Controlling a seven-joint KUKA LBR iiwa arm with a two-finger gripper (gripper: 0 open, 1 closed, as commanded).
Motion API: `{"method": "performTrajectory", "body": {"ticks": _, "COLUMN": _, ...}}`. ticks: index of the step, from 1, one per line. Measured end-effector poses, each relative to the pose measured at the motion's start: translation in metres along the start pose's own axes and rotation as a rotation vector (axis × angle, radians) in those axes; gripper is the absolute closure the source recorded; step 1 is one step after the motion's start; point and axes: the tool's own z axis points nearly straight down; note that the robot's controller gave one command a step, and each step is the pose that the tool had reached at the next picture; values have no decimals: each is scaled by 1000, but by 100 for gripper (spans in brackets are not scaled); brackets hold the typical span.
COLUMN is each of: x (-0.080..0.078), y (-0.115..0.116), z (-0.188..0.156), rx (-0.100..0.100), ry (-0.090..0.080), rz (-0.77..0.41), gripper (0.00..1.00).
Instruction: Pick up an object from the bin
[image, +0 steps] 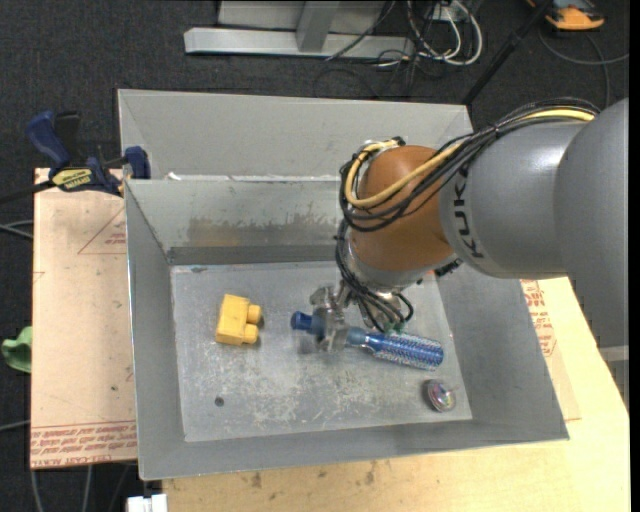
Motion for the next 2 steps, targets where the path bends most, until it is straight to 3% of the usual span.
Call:
{"method": "performTrajectory", "body": {"ticks": 1, "x": -8, "y": 11, "z": -93, "rx": -1, "ry": -7, "rz": 42, "gripper": 100}}
{"method": "performTrajectory", "body": {"ticks": 2, "x": -7, "y": 10, "z": -88, "rx": -1, "ry": 2, "rz": 44, "gripper": 0}}
